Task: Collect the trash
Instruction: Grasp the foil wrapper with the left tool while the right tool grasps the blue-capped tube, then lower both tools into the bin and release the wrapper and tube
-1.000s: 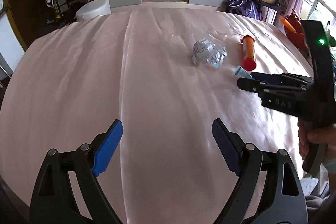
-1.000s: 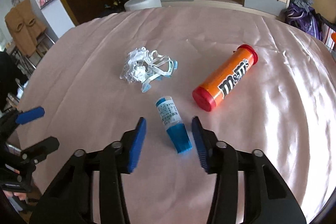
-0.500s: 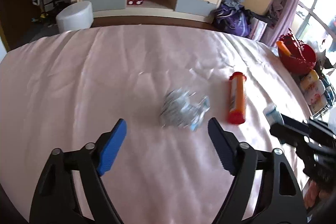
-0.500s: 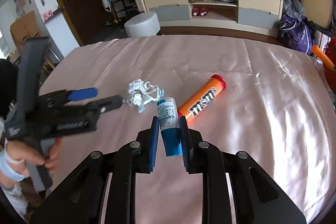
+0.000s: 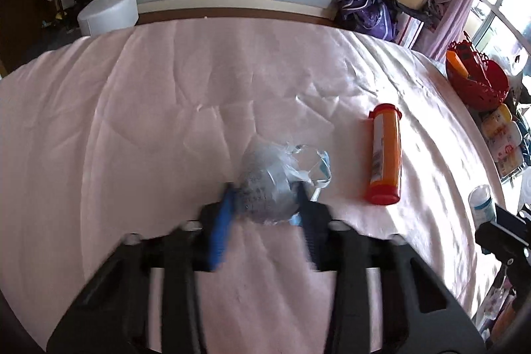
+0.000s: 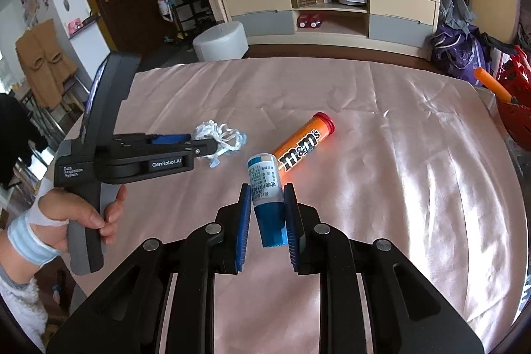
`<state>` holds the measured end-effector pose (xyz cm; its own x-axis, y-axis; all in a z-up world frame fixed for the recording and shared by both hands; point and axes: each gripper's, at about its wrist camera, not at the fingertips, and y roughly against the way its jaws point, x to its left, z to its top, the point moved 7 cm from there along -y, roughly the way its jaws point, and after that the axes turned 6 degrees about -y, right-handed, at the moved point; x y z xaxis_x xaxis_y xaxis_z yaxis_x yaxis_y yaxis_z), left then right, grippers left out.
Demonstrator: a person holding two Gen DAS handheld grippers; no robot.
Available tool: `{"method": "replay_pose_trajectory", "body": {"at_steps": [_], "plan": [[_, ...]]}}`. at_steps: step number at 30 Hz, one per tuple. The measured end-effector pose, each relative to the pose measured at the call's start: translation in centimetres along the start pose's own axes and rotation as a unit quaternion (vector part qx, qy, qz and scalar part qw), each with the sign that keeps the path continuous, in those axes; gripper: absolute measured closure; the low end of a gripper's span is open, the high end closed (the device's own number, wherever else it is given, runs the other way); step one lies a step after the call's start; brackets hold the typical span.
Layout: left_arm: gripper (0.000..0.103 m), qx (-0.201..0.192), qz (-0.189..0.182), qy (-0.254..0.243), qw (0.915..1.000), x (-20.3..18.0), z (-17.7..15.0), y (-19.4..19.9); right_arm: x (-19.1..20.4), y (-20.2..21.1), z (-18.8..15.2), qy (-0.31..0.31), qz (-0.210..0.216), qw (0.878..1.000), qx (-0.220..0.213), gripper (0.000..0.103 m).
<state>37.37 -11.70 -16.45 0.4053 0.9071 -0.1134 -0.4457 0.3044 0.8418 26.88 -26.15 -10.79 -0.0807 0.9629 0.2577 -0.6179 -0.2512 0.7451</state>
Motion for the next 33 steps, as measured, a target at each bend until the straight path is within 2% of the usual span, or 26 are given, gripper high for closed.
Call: {"method": "replay_pose_trajectory", "body": {"at_steps": [8,12,15,21,24,25,29,33], "plan": [[0.076,-0.032,0.033,-0.019,0.9988,-0.1,-0.6,5.7,0.2,1.6,-0.4,0.000,0.011,1.000,-0.008,0.082],[0.076,-0.045,0.039,-0.037,0.9975,-0.8,-2.6,9.3,1.2,2.9,-1.1,0.012,0.022,1.000,-0.011,0.082],[0.074,-0.042,0.031,-0.052,0.9973,-1.6,-5.1,10.8,2.1,3.7,-1.9,0.023,0.031,0.999,-0.008,0.082],[0.072,0.004,0.009,-0.083,0.9965,-3.4,-11.0,10.5,3.6,4.3,-3.7,0.043,0.037,0.998,0.005,0.082],[0.072,0.030,0.000,-0.082,0.9962,-3.5,-13.3,9.8,3.8,4.3,-4.3,0.045,0.039,0.998,0.011,0.082],[0.072,0.035,0.000,-0.082,0.9960,-3.5,-13.5,9.6,3.8,4.3,-4.6,0.045,0.040,0.998,0.013,0.082],[0.057,0.045,-0.003,-0.082,0.9956,-3.3,-14.4,9.2,4.0,4.3,-5.5,0.048,0.043,0.998,0.022,0.082],[0.057,0.036,-0.017,-0.072,0.9966,-3.2,-14.5,9.8,4.1,4.3,-6.0,0.048,0.045,0.997,0.026,0.082]]}}
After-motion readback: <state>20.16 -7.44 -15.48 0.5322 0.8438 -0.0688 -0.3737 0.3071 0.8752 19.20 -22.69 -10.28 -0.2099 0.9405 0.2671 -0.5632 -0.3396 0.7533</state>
